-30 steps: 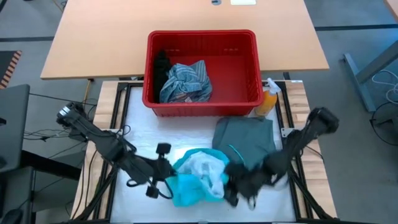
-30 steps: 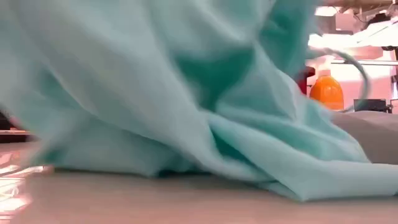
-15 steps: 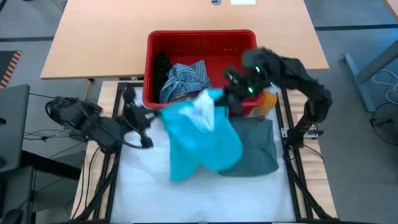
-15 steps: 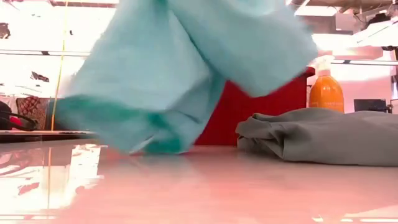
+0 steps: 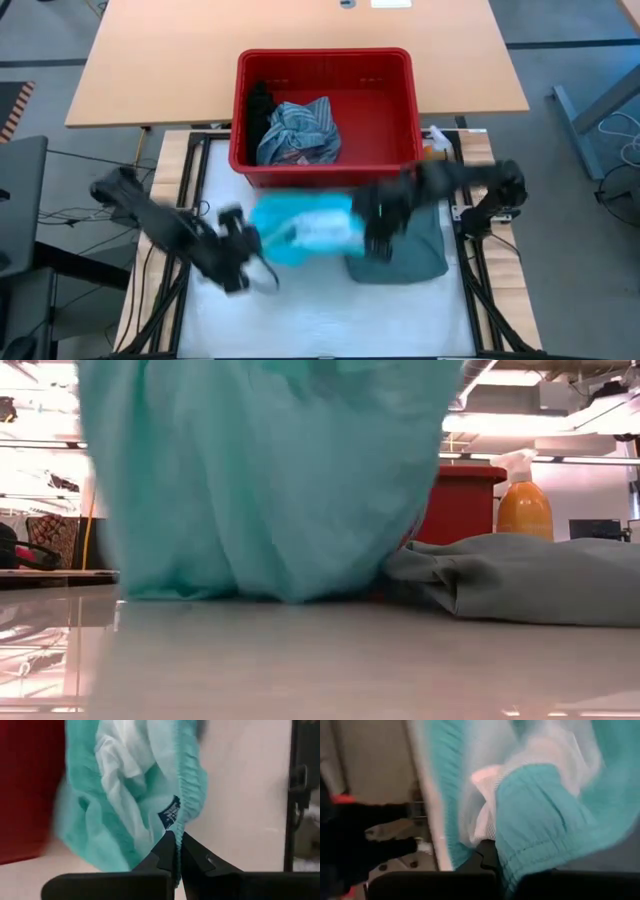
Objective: Fold Laundry from Bin
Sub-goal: Fold the sky blue shorts
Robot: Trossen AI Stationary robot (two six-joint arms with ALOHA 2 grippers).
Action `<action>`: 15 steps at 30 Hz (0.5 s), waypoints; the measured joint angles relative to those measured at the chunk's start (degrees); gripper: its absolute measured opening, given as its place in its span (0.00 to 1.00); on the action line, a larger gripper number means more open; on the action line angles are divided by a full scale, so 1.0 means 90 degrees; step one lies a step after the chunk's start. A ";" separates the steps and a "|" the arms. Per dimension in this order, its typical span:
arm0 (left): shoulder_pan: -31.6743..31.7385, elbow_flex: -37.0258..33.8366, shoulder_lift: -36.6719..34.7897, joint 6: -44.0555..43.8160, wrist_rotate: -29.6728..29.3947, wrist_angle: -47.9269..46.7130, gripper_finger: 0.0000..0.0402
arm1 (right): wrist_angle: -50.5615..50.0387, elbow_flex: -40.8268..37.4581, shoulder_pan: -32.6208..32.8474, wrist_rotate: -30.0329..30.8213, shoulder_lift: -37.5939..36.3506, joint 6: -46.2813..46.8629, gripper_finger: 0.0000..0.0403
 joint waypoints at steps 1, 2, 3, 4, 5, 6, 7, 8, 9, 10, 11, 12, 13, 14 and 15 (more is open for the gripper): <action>-0.0094 -0.0493 0.0108 -0.0091 0.0026 0.0496 0.00 | 0.0473 -0.0273 0.0246 0.0073 0.0047 0.0082 0.06; -0.0188 -0.0959 0.0213 -0.0181 0.0062 0.1126 0.00 | 0.0831 -0.0575 0.0495 0.0142 0.0126 0.0206 0.06; -0.0283 -0.1382 0.0314 -0.0204 0.0169 0.1755 0.01 | 0.1101 -0.0859 0.0740 0.0156 0.0263 0.0350 0.06; -0.0371 -0.1795 0.0445 -0.0201 0.0370 0.2473 0.02 | 0.1273 -0.1129 0.0921 0.0156 0.0427 0.0478 0.06; -0.0407 -0.2129 0.0607 -0.0191 0.0653 0.3169 0.03 | 0.1382 -0.1372 0.1068 0.0151 0.0622 0.0597 0.06; -0.0415 -0.2402 0.0769 -0.0236 0.0987 0.3813 0.06 | 0.1447 -0.1589 0.1207 0.0127 0.0812 0.0762 0.06; -0.0427 -0.2620 0.0901 -0.0324 0.1332 0.4410 0.09 | 0.1475 -0.1760 0.1329 0.0127 0.1016 0.0955 0.06; -0.0446 -0.2764 0.0986 -0.0385 0.1669 0.4891 0.12 | 0.1477 -0.1901 0.1416 0.0061 0.1197 0.1138 0.06; -0.0440 -0.2832 0.1058 -0.0454 0.2006 0.5199 0.16 | 0.1478 -0.2026 0.1499 -0.0034 0.1331 0.1276 0.06; -0.0430 -0.2839 0.1122 -0.0499 0.2326 0.5387 0.20 | 0.1460 -0.2117 0.1593 -0.0143 0.1451 0.1397 0.06; -0.0429 -0.2837 0.1166 -0.0509 0.2576 0.5469 0.24 | 0.1456 -0.2166 0.1682 -0.0228 0.1589 0.1500 0.06; -0.0416 -0.2838 0.1185 -0.0511 0.2790 0.5450 0.28 | 0.1455 -0.2201 0.1764 -0.0254 0.1711 0.1570 0.06; -0.0391 -0.2847 0.1187 -0.0478 0.3019 0.5437 0.32 | 0.1466 -0.2209 0.1850 -0.0298 0.1851 0.1612 0.06; -0.0348 -0.2805 0.1187 -0.0394 0.3206 0.5400 0.35 | 0.1505 -0.2210 0.1917 -0.0362 0.1978 0.1650 0.07; -0.0311 -0.2721 0.1167 -0.0345 0.3295 0.5318 0.38 | 0.1545 -0.2212 0.1950 -0.0395 0.2072 0.1667 0.08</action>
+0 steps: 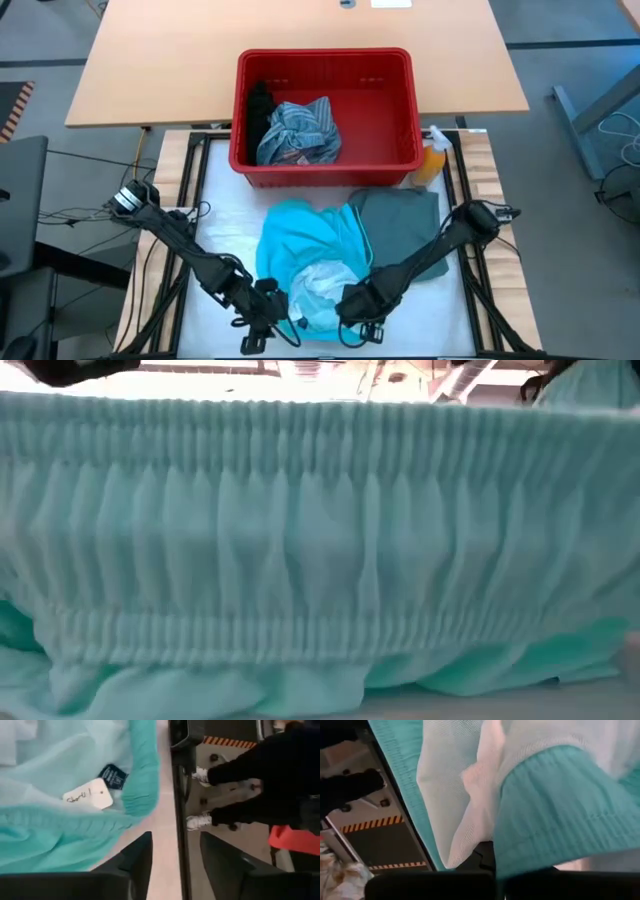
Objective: Fold Laundry from Bin
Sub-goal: Fold the sky blue shorts
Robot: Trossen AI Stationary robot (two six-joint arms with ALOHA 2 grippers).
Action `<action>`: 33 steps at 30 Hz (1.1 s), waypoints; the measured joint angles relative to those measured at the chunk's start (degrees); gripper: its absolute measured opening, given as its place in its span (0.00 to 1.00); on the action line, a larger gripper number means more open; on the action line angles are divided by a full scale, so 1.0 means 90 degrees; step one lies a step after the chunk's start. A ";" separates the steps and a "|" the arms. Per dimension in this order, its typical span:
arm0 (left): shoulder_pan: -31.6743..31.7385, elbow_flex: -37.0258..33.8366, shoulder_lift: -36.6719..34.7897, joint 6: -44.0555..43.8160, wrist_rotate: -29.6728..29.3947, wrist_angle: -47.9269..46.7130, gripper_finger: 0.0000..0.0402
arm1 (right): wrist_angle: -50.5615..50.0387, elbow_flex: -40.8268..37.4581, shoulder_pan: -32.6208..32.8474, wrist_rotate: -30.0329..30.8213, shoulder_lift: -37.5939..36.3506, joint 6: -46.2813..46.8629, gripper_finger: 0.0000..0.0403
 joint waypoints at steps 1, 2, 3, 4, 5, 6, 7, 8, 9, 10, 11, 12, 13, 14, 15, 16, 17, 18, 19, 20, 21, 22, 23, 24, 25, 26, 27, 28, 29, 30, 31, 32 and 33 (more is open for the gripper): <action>0.0027 0.0086 -0.0062 0.0020 -0.0032 -0.0169 0.40 | 0.0078 -0.0002 0.0036 -0.0032 0.0075 0.0029 0.08; 0.0074 0.0171 -0.0130 0.0023 -0.0204 -0.0393 0.41 | 0.0164 0.0000 0.0067 -0.0041 0.0133 0.0067 0.08; 0.0128 0.0256 -0.0197 0.0021 -0.0466 -0.0547 0.41 | 0.0257 0.0001 0.0088 -0.0054 0.0181 0.0114 0.08; 0.0179 0.0316 -0.0265 -0.0017 -0.0881 -0.0586 0.42 | 0.0353 0.0001 0.0098 -0.0058 0.0204 0.0167 0.08; 0.0241 0.0338 -0.0314 -0.0191 -0.1376 -0.0638 0.42 | 0.0433 0.0000 0.0103 -0.0058 0.0213 0.0220 0.07; 0.0315 0.0337 -0.0341 -0.0484 -0.1877 -0.0723 0.42 | 0.0486 0.0000 0.0122 -0.0033 0.0214 0.0277 0.07; 0.0402 0.0327 -0.0345 -0.0787 -0.2254 -0.0803 0.42 | 0.0498 0.0002 0.0129 0.0049 0.0210 0.0335 0.07; 0.0511 0.0309 -0.0340 -0.1043 -0.2438 -0.0839 0.42 | 0.0484 0.0002 0.0129 0.0111 0.0187 0.0389 0.07; 0.0617 0.0295 -0.0309 -0.1248 -0.2487 -0.0896 0.42 | 0.0464 0.0002 0.0130 0.0169 0.0168 0.0443 0.07; 0.0744 0.0265 -0.0261 -0.1353 -0.2487 -0.0944 0.42 | 0.0477 0.0002 0.0134 0.0187 0.0160 0.0493 0.08; 0.0852 0.0226 -0.0202 -0.1381 -0.2477 -0.0918 0.42 | 0.0505 0.0002 0.0133 0.0193 0.0159 0.0520 0.08; 0.0936 0.0189 -0.0142 -0.1393 -0.2478 -0.0892 0.42 | 0.0531 0.0002 0.0134 0.0197 0.0159 0.0524 0.08; 0.1013 0.0170 -0.0060 -0.1395 -0.2494 -0.0921 0.42 | 0.0557 0.0002 0.0148 0.0197 0.0159 0.0522 0.08; 0.1108 0.0168 0.0014 -0.1397 -0.2502 -0.0953 0.42 | 0.0584 0.0002 0.0162 0.0197 0.0159 0.0520 0.08; 0.1179 0.0168 0.0075 -0.1397 -0.2497 -0.0930 0.42 | 0.0602 0.0002 0.0165 0.0206 0.0159 0.0520 0.07; 0.1240 0.0168 0.0145 -0.1396 -0.2468 -0.0911 0.42 | 0.0593 0.0002 0.0170 0.0204 0.0159 0.0522 0.07; 0.1292 0.0170 0.0227 -0.1383 -0.2434 -0.0903 0.42 | 0.0586 0.0002 0.0182 0.0206 0.0159 0.0542 0.07; 0.1340 0.0170 0.0337 -0.1325 -0.2383 -0.0906 0.42 | 0.0585 0.0002 0.0199 0.0206 0.0159 0.0565 0.07; 0.1377 0.0170 0.0446 -0.1290 -0.2349 -0.0917 0.42 | 0.0595 0.0002 0.0211 0.0209 0.0159 0.0572 0.08; 0.1398 0.0170 0.0558 -0.1240 -0.2334 -0.0970 0.42 | 0.0603 0.0002 0.0210 0.0209 0.0159 0.0584 0.08; 0.1417 0.0169 0.0650 -0.1199 -0.2328 -0.1032 0.42 | 0.0603 0.0002 0.0212 0.0211 0.0159 0.0616 0.08; 0.1435 0.0170 0.0732 -0.1178 -0.2326 -0.1098 0.42 | 0.0605 0.0002 0.0228 0.0211 0.0159 0.0652 0.08; 0.1457 0.0170 0.0809 -0.1172 -0.2328 -0.1192 0.42 | 0.0605 0.0002 0.0248 0.0211 0.0156 0.0666 0.08; 0.1473 0.0172 0.0891 -0.1176 -0.2329 -0.1315 0.42 | 0.0610 0.0002 0.0252 0.0216 0.0159 0.0668 0.07; 0.1491 0.0171 0.0981 -0.1224 -0.2326 -0.1450 0.42 | 0.0606 0.0002 0.0253 0.0217 0.0158 0.0672 0.07; 0.1508 0.0170 0.1064 -0.1300 -0.2287 -0.1565 0.42 | 0.0599 0.0002 0.0261 0.0217 0.0159 0.0686 0.07; 0.1513 0.0165 0.1123 -0.1335 -0.2224 -0.1606 0.42 | 0.0590 0.0002 0.0271 0.0217 0.0156 0.0694 0.07; 0.1516 0.0165 0.1166 -0.1333 -0.2139 -0.1593 0.42 | 0.0582 0.0002 0.0283 0.0218 0.0156 0.0706 0.08; 0.1516 0.0165 0.1180 -0.1315 -0.2046 -0.1572 0.42 | 0.0580 0.0002 0.0289 0.0221 0.0156 0.0710 0.08; 0.1513 0.0168 0.1181 -0.1292 -0.1982 -0.1576 0.41 | 0.0578 0.0002 0.0289 0.0221 0.0156 0.0712 0.08; 0.1499 0.0168 0.1181 -0.1266 -0.1965 -0.1580 0.39 | 0.0577 0.0002 0.0289 0.0221 0.0156 0.0712 0.08; 0.1480 0.0168 0.1181 -0.1249 -0.1962 -0.1573 0.37 | 0.0576 0.0002 0.0286 0.0229 0.0156 0.0709 0.08; 0.1474 0.0168 0.1181 -0.1222 -0.1960 -0.1574 0.33 | 0.0578 0.0002 0.0277 0.0270 0.0154 0.0696 0.08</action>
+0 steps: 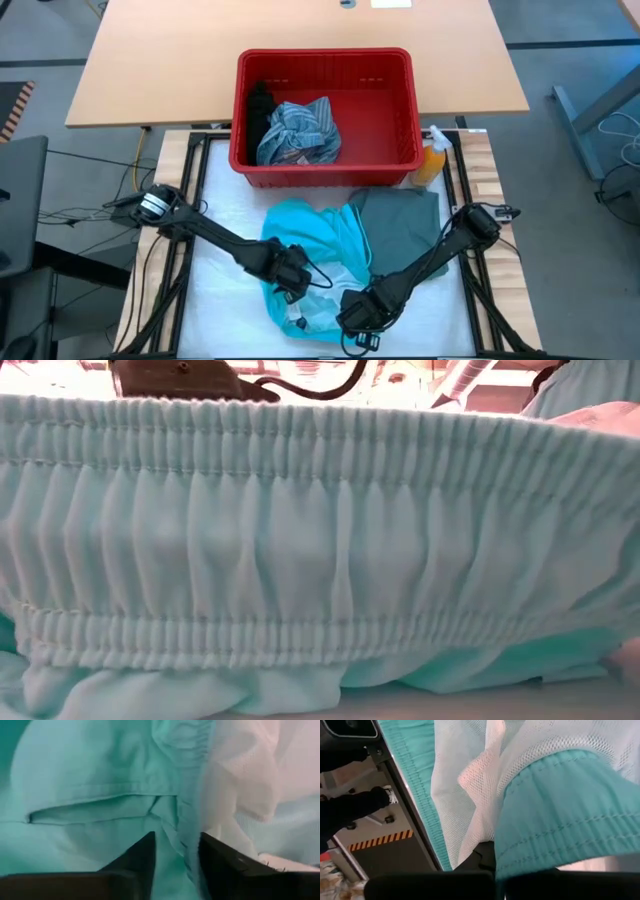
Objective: Fold Laundry from Bin
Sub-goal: Fold the sky blue shorts
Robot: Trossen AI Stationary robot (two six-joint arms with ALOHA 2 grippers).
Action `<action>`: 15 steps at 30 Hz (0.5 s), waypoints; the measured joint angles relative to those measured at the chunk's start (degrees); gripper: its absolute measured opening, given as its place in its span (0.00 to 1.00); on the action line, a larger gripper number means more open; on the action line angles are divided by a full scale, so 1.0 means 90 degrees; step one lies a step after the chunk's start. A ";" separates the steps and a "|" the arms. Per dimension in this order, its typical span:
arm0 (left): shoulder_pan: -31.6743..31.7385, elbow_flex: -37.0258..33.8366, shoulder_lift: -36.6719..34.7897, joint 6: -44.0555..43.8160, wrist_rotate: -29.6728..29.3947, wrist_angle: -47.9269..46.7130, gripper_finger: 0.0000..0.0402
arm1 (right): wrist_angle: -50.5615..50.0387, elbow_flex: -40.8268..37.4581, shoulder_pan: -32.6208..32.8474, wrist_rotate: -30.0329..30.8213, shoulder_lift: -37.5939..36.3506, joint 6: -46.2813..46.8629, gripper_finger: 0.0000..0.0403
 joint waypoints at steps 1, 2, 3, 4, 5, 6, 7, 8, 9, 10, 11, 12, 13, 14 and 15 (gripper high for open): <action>-0.0002 0.0000 0.0000 0.0064 0.0021 -0.0005 0.28 | 0.0000 0.0000 -0.0009 0.0036 0.0000 -0.0011 0.08; -0.0002 0.0004 0.0000 0.0161 0.0091 -0.0005 0.22 | -0.0002 0.0000 -0.0025 0.0062 0.0000 -0.0011 0.08; -0.0002 0.0023 0.0000 0.0266 0.0153 -0.0003 0.14 | -0.0001 0.0000 -0.0041 0.0091 0.0000 -0.0017 0.08; -0.0013 0.0058 0.0000 0.0380 0.0179 -0.0015 0.07 | -0.0006 0.0000 -0.0058 0.0109 -0.0001 -0.0053 0.08; -0.0021 0.0099 0.0000 0.0470 0.0150 -0.0035 0.04 | -0.0050 0.0000 -0.0087 0.0147 -0.0002 -0.0103 0.08; -0.0030 0.0168 -0.0023 0.0537 0.0063 -0.0147 0.03 | -0.0151 0.0002 -0.0093 0.0208 -0.0002 -0.0157 0.08; -0.0034 0.0244 -0.0080 0.0567 -0.0092 -0.0348 0.02 | -0.0302 0.0002 -0.0117 0.0270 -0.0002 -0.0216 0.08; -0.0043 0.0364 -0.0150 0.0608 -0.0287 -0.0658 0.01 | -0.0528 0.0002 -0.0141 0.0306 -0.0004 -0.0295 0.08; -0.0043 0.0505 -0.0260 0.0655 -0.0506 -0.0974 0.01 | -0.0833 0.0002 -0.0174 0.0345 -0.0022 -0.0377 0.08; -0.0040 0.0673 -0.0399 0.0670 -0.0789 -0.1330 0.01 | -0.1135 0.0002 -0.0211 0.0392 -0.0049 -0.0473 0.07; -0.0011 0.0853 -0.0538 0.0673 -0.1119 -0.1754 0.01 | -0.1449 0.0002 -0.0274 0.0410 -0.0089 -0.0581 0.07; 0.0015 0.1059 -0.0682 0.0671 -0.1441 -0.2192 0.01 | -0.1752 0.0002 -0.0348 0.0437 -0.0158 -0.0700 0.07; 0.0047 0.1259 -0.0855 0.0666 -0.1769 -0.2598 0.00 | -0.2036 0.0002 -0.0436 0.0536 -0.0248 -0.0822 0.08; 0.0085 0.1479 -0.1020 0.0638 -0.2065 -0.2978 0.00 | -0.2302 0.0002 -0.0543 0.0675 -0.0344 -0.0920 0.08; 0.0143 0.1719 -0.1190 0.0594 -0.2360 -0.3317 0.00 | -0.2589 0.0002 -0.0671 0.0867 -0.0469 -0.1009 0.08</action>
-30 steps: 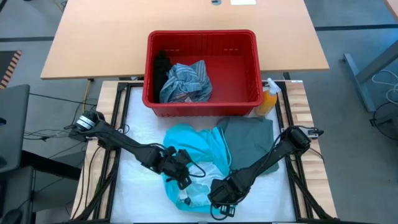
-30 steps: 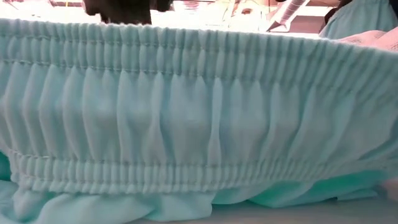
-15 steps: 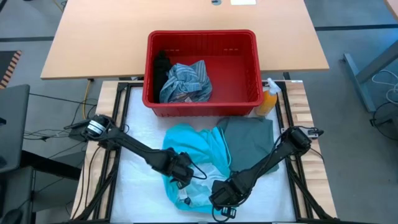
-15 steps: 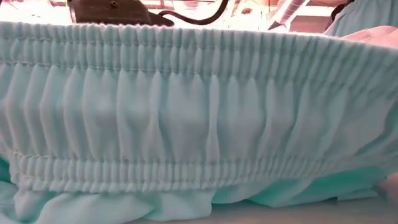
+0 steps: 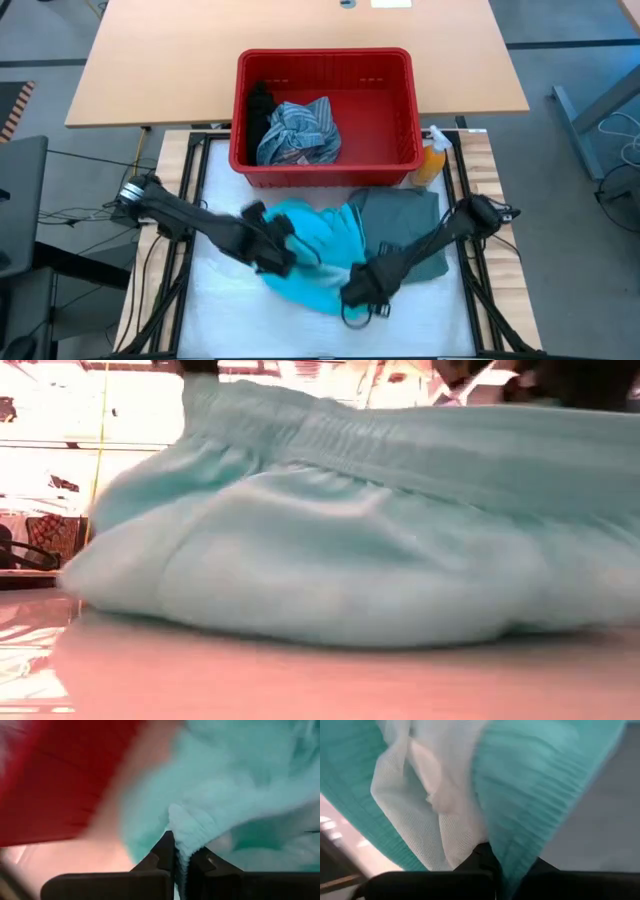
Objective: Fold Laundry from Bin
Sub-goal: Fold the sky blue shorts
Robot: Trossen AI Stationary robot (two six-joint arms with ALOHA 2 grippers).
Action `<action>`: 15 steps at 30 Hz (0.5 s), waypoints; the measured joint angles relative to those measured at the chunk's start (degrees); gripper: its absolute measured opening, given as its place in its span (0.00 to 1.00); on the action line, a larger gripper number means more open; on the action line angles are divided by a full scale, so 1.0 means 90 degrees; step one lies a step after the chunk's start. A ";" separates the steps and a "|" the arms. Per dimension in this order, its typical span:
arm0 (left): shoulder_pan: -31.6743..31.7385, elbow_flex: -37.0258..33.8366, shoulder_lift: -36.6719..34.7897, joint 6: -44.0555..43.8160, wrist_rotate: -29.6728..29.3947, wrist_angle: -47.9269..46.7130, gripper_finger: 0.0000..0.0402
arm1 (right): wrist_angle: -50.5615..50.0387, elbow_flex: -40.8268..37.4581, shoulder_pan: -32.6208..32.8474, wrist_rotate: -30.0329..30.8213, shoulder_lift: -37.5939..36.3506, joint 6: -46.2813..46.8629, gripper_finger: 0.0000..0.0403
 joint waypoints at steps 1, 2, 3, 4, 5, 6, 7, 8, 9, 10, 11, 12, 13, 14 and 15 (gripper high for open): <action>0.0068 0.0250 -0.0193 -0.0046 -0.0257 -0.0298 0.00 | -0.0203 0.0000 -0.0142 0.0245 -0.0161 -0.0058 0.08; 0.0136 0.0477 -0.0384 -0.0106 -0.0498 -0.0542 0.00 | -0.0331 0.0002 -0.0313 0.0555 -0.0326 -0.0083 0.08; 0.0235 0.0694 -0.0564 -0.0173 -0.0704 -0.0759 0.00 | -0.0448 0.0016 -0.0500 0.0913 -0.0505 -0.0107 0.08; 0.0332 0.0881 -0.0752 -0.0205 -0.0897 -0.0888 0.00 | -0.0514 0.0041 -0.0702 0.1323 -0.0697 -0.0154 0.07; 0.0418 0.1040 -0.0906 -0.0210 -0.1088 -0.0929 0.00 | -0.0530 0.0090 -0.0905 0.1755 -0.0880 -0.0199 0.07; 0.0526 0.1176 -0.1044 -0.0190 -0.1259 -0.0958 0.00 | -0.0529 0.0156 -0.1101 0.2202 -0.1047 -0.0255 0.07; 0.0616 0.1295 -0.1188 -0.0097 -0.1407 -0.0981 0.00 | -0.0548 0.0254 -0.1289 0.2635 -0.1216 -0.0400 0.07; 0.0708 0.1423 -0.1310 0.0032 -0.1541 -0.0992 0.00 | -0.0612 0.0388 -0.1474 0.3037 -0.1377 -0.0645 0.07; 0.0824 0.1577 -0.1425 0.0163 -0.1669 -0.0996 0.00 | -0.0659 0.0550 -0.1655 0.3361 -0.1532 -0.0945 0.07; 0.0947 0.1754 -0.1545 0.0285 -0.1797 -0.0987 0.00 | -0.0658 0.0762 -0.1842 0.3621 -0.1686 -0.1275 0.07; 0.1063 0.1950 -0.1665 0.0376 -0.1920 -0.0975 0.00 | -0.0654 0.1016 -0.2021 0.3838 -0.1834 -0.1609 0.07; 0.1171 0.2156 -0.1763 0.0456 -0.2057 -0.0946 0.00 | -0.0655 0.1304 -0.2167 0.4028 -0.1955 -0.1894 0.07; 0.1250 0.2356 -0.1846 0.0525 -0.2236 -0.0873 0.00 | -0.0658 0.1648 -0.2304 0.4245 -0.2030 -0.2139 0.07; 0.1296 0.2563 -0.1920 0.0648 -0.2426 -0.0776 0.00 | -0.0672 0.2039 -0.2399 0.4466 -0.2079 -0.2332 0.07; 0.1305 0.2748 -0.1975 0.0784 -0.2592 -0.0666 0.00 | -0.0648 0.2443 -0.2453 0.4685 -0.2099 -0.2475 0.07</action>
